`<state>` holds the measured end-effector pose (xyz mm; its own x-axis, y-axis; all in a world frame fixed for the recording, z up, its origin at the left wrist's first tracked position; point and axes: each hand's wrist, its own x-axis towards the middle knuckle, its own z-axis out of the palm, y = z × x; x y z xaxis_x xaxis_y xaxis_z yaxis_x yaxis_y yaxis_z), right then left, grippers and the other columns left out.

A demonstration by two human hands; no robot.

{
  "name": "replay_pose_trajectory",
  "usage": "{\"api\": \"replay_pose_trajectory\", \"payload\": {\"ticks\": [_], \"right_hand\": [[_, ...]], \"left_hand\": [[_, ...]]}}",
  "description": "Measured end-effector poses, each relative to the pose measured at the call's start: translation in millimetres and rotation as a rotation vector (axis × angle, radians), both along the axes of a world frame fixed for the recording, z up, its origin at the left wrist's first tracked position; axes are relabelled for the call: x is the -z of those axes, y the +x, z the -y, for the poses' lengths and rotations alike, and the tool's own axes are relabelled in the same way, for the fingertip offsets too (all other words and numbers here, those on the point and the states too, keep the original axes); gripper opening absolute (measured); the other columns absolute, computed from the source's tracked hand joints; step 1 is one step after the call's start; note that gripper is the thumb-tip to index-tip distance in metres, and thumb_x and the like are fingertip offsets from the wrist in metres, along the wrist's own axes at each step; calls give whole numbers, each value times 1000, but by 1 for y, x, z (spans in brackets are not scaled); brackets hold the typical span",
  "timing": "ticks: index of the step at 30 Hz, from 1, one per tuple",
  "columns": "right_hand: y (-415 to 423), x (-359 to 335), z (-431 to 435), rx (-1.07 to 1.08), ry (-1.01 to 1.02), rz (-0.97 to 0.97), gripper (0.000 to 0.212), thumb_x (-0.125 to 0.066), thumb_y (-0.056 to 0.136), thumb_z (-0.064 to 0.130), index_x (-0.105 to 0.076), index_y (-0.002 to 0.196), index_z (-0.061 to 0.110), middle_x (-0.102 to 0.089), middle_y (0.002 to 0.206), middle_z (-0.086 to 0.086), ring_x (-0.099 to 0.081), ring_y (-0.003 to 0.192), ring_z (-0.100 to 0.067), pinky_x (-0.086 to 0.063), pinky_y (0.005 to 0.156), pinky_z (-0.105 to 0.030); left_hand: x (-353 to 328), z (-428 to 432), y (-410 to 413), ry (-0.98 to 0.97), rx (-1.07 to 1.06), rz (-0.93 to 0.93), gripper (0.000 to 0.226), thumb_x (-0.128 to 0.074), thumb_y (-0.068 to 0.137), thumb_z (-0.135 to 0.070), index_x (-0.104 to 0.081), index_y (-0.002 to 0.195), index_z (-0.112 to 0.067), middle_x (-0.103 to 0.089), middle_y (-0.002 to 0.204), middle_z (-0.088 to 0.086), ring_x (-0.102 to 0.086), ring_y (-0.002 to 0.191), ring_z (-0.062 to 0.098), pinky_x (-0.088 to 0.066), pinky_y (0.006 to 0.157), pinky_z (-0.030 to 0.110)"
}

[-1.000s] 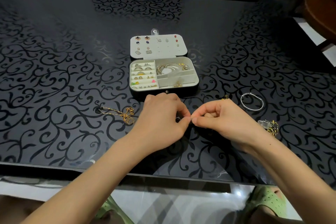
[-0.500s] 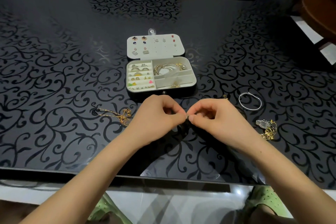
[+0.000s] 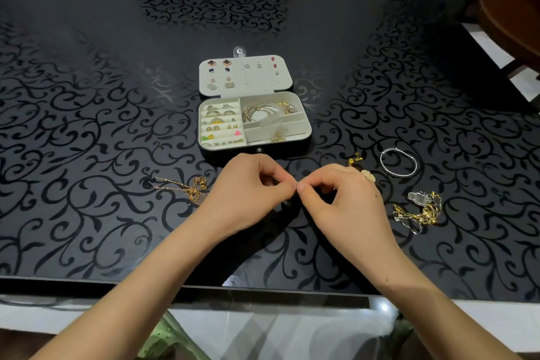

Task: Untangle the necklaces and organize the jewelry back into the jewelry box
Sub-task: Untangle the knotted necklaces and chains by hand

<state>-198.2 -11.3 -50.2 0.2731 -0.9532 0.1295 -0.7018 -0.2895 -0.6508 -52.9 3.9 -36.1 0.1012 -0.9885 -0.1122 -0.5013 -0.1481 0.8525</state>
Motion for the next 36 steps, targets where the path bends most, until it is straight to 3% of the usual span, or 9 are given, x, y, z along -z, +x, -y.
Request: {"api": "replay_pose_trajectory", "payload": {"ticks": [7,11,16,18,21,25,29,32,36], "right_hand": [[6,3,-3,92,-75,-35,10,-66,76,18,-67,66,18,-61,71,9,-50,74,-12,-32,70,-13],[4,-2,-4,76,16,24,11,-65,75,19,-64,64,21,-61,71,8,-50,72,-10,-37,68,-20],[0,-2,-1,93,85,48,13,-63,71,17,-61,59,22,-56,56,13,-48,57,-8,-34,64,-8],[-4,-4,1,124,171,143,10,-62,70,15,-62,61,19,-54,51,14,-46,51,-6,-34,58,-7],[-11,-9,4,129,327,312,12,-62,73,7,-65,64,14,-62,62,-1,-47,54,-6,-39,58,-19],[-14,-14,8,101,575,571,15,-62,70,1,-65,58,9,-63,72,-18,-50,59,-15,-41,57,-24],[-16,-18,14,161,808,930,31,-56,72,-8,-65,48,9,-64,67,-14,-53,57,-16,-48,53,-21],[-16,-19,18,225,899,1134,34,-48,73,-8,-62,46,8,-66,65,-14,-54,57,-17,-49,53,-21],[-8,-18,18,228,961,1264,12,-51,56,-1,-56,47,6,-62,65,-17,-54,58,-20,-43,59,-26]], "left_hand": [[-2,-1,-5,-75,16,150,14,-66,79,-18,-66,66,-24,-58,64,-12,-53,65,-4,-39,58,6],[0,-1,-4,-51,31,120,16,-64,80,-16,-64,66,-25,-61,66,-11,-55,66,-2,-40,57,5],[4,2,3,-38,44,33,15,-58,88,-18,-64,75,-21,-63,70,-7,-51,58,-4,-39,57,7],[5,4,9,-25,47,-51,17,-54,91,-21,-61,76,-22,-61,70,-10,-53,62,-2,-42,64,13],[6,4,12,22,23,-196,20,-49,93,-18,-62,77,-18,-68,82,-3,-61,80,11,-46,81,28],[3,7,9,96,-41,-517,21,-42,91,-1,-54,77,-11,-72,82,2,-62,74,8,-43,68,20],[1,11,9,151,-102,-746,23,-38,91,1,-49,74,-11,-68,66,3,-61,61,13,-43,63,21],[3,12,7,165,-94,-738,25,-36,89,1,-43,70,-12,-51,49,-5,-46,53,12,-38,61,24],[5,11,3,150,-62,-630,27,-47,85,-6,-40,63,-18,-37,49,-8,-35,51,10,-32,59,24]]}}
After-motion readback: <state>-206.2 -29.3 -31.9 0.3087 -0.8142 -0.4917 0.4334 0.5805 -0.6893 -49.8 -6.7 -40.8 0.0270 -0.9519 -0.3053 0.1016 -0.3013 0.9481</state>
